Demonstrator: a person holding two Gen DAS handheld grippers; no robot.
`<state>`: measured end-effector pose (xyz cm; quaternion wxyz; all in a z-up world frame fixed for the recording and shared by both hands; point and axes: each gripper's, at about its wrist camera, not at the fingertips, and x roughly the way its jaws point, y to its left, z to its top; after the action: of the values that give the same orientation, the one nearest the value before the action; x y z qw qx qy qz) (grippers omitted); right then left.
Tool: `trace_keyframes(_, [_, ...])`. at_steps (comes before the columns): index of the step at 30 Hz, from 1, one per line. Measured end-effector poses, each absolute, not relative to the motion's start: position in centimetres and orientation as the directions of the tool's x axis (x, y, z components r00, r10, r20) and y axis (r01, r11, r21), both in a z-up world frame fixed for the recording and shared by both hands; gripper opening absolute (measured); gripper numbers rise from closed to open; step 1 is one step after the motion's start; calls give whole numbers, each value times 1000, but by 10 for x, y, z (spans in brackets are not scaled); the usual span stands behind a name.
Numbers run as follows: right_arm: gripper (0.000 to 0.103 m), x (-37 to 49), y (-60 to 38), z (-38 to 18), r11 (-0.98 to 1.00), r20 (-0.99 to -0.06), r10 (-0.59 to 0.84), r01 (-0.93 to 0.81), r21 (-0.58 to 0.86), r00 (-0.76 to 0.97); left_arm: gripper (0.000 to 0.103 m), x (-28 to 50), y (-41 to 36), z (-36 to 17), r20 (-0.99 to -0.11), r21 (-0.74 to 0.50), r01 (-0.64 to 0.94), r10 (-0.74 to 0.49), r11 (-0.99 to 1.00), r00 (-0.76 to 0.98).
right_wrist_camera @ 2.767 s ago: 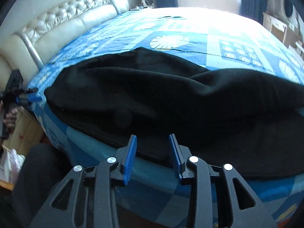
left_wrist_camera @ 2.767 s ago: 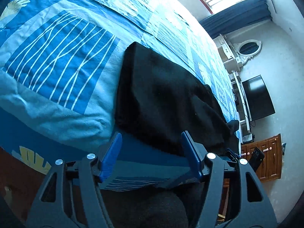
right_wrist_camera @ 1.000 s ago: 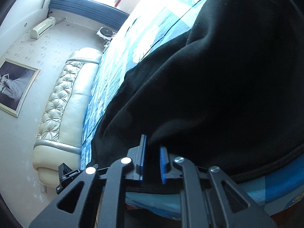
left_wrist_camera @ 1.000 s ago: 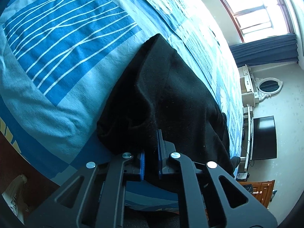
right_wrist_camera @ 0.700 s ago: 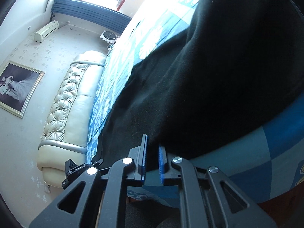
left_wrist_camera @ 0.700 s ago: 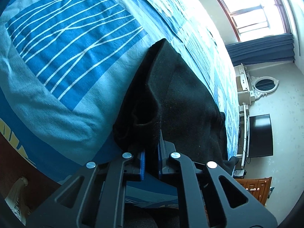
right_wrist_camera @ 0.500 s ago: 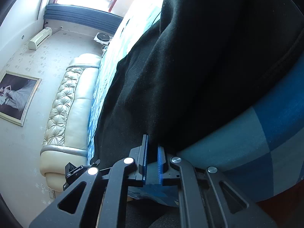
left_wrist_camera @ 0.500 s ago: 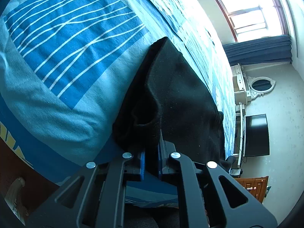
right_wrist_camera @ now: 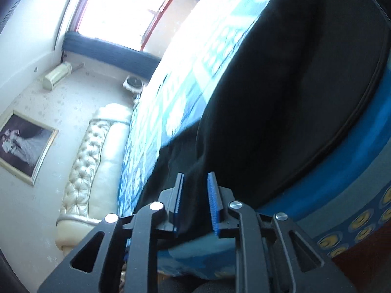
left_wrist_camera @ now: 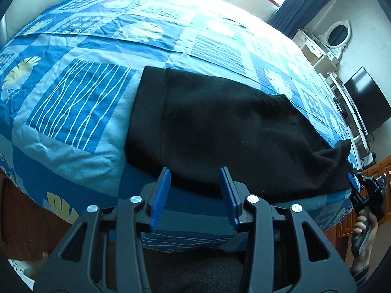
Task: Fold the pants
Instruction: 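Open the left tool and release the folded trousers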
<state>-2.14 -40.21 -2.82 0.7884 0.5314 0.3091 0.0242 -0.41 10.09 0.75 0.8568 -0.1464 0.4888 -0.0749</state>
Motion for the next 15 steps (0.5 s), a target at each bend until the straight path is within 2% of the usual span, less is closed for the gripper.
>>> trace_keyframes(2, [42,-19,-454,-21,412,-453,262,326,851,852,59,5,92,13,-795,-334,2,-283,943,536])
trace_keyframes(4, [43,-13,-503,-19,398,-468,159,377,836,869,76,19,87,11,-780,-353,-17,-284,936,558])
trace_keyframes(8, [43,5,-577,-35,345,-523,58,474,810,850,78,48,85,-12,-786,-397,-100,-281,913,550])
trace_keyframes(12, [43,31,-615,-59,331,-587,60,539,775,807,79,63,87,-39,-812,-421,-179,-281,889,512])
trace_keyframes(15, [43,47,-625,-74,354,-629,59,573,739,775,88,64,82,-39,-806,-411,-161,-276,897,523])
